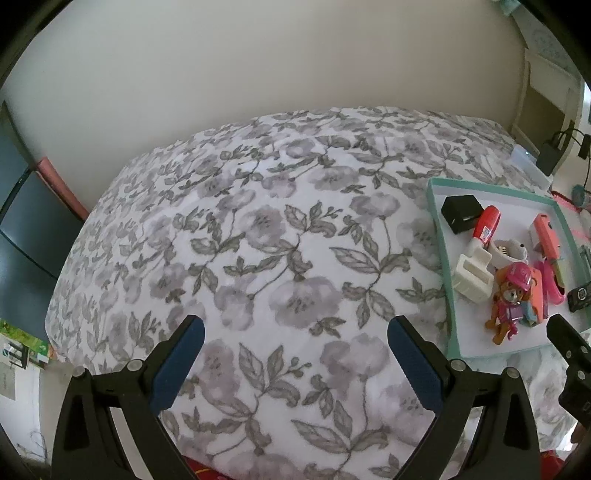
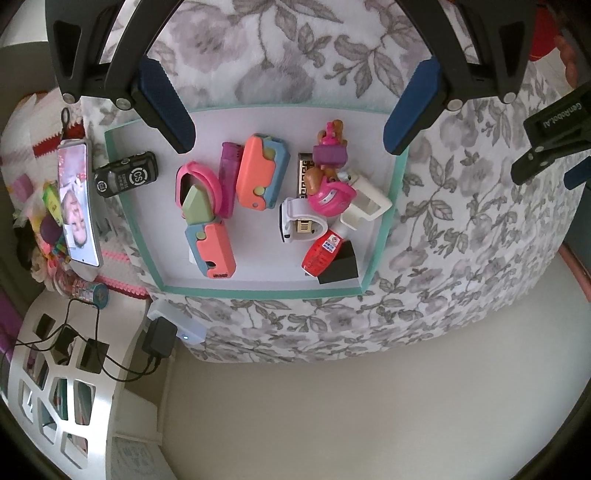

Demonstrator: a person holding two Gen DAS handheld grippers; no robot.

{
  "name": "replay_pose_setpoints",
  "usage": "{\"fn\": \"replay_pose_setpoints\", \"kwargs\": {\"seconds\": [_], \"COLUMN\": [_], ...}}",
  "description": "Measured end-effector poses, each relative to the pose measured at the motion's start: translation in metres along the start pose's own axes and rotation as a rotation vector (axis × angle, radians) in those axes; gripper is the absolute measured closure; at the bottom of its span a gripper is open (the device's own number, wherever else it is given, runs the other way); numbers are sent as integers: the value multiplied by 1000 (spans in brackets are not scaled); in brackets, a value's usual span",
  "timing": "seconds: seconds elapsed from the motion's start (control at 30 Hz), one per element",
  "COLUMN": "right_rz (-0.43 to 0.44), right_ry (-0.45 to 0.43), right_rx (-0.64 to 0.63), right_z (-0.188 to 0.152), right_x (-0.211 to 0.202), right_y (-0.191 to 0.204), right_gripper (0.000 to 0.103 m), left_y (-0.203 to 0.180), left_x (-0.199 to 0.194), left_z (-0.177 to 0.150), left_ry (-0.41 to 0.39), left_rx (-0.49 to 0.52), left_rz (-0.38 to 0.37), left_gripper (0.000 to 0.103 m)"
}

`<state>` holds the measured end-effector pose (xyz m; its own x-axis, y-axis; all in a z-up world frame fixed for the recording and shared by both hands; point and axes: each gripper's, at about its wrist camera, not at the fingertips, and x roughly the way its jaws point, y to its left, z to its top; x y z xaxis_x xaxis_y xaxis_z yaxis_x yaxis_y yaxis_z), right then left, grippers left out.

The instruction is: Organize rigid objects

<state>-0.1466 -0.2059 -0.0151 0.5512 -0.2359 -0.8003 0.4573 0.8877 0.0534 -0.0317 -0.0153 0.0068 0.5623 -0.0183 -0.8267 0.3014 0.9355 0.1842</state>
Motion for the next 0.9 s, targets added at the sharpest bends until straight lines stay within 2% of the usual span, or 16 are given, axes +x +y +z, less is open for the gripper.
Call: {"fn": "replay_pose_setpoints", "kwargs": {"seconds": [0.17, 0.9], "right_rz": [-5, -12], "right_ry": [4, 23], "right_rx": [-5, -13], "right_z": [1, 1], "right_x": [1, 6], "right_y": [1, 3], "right_gripper": [0, 0], "left_y": [4, -2], "left_x": [-1, 7], "left_z": [0, -1], "left_ry": [0, 43], "left_rx": [-22, 10], "left_rz": [-7, -6], "left_gripper": [4, 4]}}
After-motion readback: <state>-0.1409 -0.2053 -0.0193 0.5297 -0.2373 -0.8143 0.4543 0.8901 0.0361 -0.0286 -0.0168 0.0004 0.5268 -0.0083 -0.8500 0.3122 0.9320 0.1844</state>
